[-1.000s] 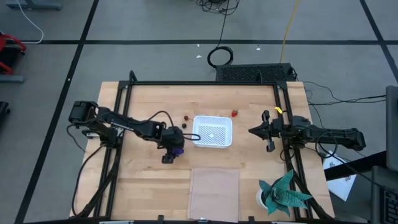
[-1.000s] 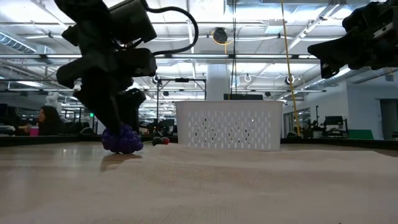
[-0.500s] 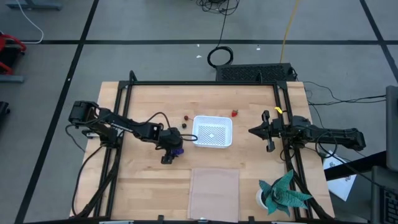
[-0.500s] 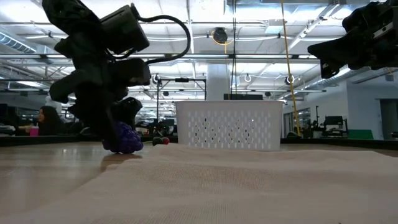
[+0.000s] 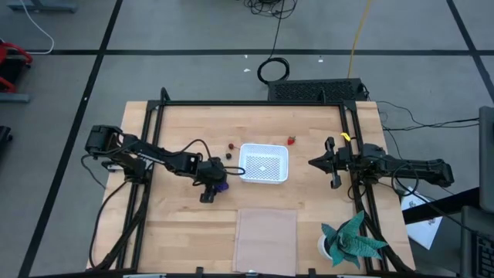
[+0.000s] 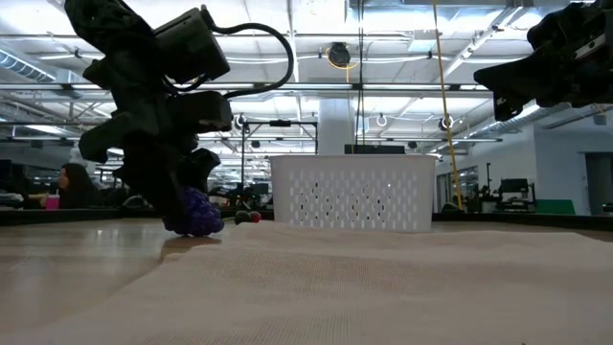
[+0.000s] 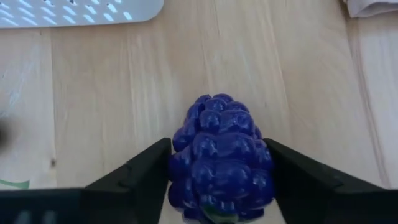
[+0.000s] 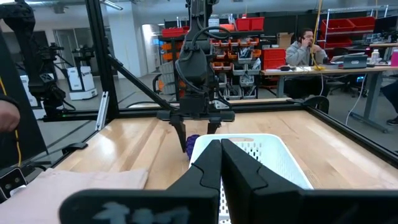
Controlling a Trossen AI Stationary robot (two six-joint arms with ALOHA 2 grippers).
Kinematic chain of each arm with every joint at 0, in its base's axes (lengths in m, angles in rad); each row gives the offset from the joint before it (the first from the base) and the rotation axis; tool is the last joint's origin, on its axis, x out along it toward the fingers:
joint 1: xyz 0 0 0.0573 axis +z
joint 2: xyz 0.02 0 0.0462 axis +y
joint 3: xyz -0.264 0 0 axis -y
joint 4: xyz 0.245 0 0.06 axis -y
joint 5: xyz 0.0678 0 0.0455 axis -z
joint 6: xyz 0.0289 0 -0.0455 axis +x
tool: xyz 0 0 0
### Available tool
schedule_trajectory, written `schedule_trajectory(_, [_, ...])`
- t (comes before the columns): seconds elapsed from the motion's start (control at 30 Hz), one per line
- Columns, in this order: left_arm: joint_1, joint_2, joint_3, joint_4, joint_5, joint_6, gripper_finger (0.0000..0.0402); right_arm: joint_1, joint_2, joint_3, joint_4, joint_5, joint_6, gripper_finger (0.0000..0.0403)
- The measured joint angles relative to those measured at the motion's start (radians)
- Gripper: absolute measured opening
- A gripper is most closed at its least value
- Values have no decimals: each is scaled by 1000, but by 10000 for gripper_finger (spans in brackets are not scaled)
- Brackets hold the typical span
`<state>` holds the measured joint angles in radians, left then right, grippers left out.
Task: Pick and placing Produce into tupperware
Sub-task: Put the purple grape into the white basket
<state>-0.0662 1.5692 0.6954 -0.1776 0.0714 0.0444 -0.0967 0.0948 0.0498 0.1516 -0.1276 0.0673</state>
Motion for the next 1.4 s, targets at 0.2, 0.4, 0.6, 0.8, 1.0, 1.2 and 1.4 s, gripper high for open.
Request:
schedule_trajectory(0.2, [0,0,1,4,6,2,170,0,0,0,0,0,0,0])
schedule_trajectory(0.4, [-2,1,26,-34,7,27,182,0,0,0,0,0,0,0])
schedule_trajectory(0.6, [-2,1,111,-151,6,59,187,0,0,0,0,0,0,0])
schedule_trajectory(0.8, [-2,1,232,-298,6,70,188,0,0,0,0,0,0,0])
schedule_trajectory(1.0, [1,1,370,-428,6,67,188,0,0,0,0,0,0,0])
schedule_trajectory(1.2, [1,0,502,-575,-28,117,189,0,0,0,0,0,0,0])
schedule_trajectory(1.4, [25,0,595,-694,-80,149,189,0,0,0,0,0,-1,0])
